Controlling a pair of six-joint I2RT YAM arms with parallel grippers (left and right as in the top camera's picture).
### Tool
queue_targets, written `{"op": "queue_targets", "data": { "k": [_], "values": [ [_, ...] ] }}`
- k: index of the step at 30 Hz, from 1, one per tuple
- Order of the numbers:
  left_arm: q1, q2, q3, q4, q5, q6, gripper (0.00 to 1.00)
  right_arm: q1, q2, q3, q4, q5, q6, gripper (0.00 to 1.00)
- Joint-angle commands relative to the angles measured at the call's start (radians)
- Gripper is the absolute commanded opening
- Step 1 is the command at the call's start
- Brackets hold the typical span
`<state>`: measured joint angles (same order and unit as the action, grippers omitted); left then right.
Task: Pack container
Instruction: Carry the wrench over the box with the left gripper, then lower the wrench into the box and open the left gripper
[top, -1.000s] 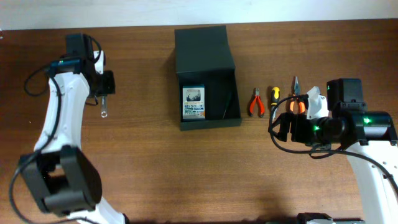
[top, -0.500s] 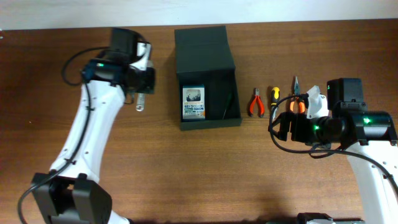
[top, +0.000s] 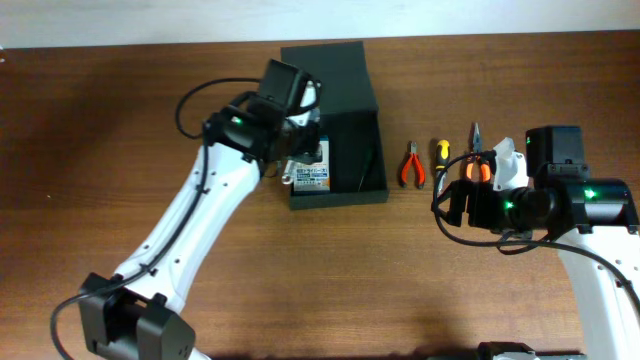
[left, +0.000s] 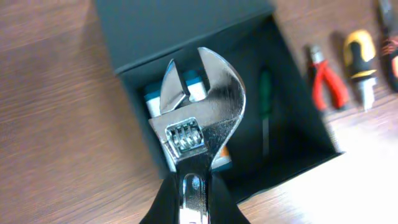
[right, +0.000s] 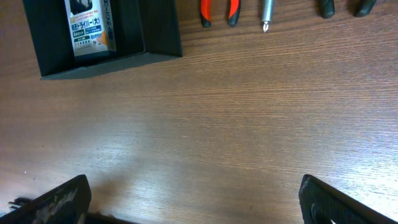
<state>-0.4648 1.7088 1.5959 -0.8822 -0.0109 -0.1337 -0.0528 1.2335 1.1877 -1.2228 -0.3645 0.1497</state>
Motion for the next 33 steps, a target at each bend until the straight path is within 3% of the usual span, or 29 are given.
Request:
{"op": "queue_targets", "data": {
  "k": [1, 9, 20, 30, 33],
  "values": [
    [-0.021, -0.033, 0.004, 0.047, 0.007, -0.127, 0.02, -0.006, 0.002, 0.018, -0.001, 0.002, -0.002, 0.99],
    [-0.031, 0.023, 0.004, 0.138, 0.008, -0.278, 0.02, -0.006, 0.002, 0.018, -0.001, 0.002, -0.002, 0.99],
    [-0.035, 0.127, 0.004, 0.179, 0.013, -0.273, 0.02, -0.006, 0.002, 0.018, -0.013, 0.002, -0.002, 0.99],
    [0.036, 0.114, 0.013, -0.031, 0.008, -0.209, 0.02, -0.006, 0.002, 0.018, -0.012, 0.002, -0.002, 0.99],
    [0.037, 0.114, 0.013, -0.072, 0.018, -0.209, 0.12, -0.006, 0.002, 0.018, -0.012, 0.002, -0.002, 0.99]
  ]
}}
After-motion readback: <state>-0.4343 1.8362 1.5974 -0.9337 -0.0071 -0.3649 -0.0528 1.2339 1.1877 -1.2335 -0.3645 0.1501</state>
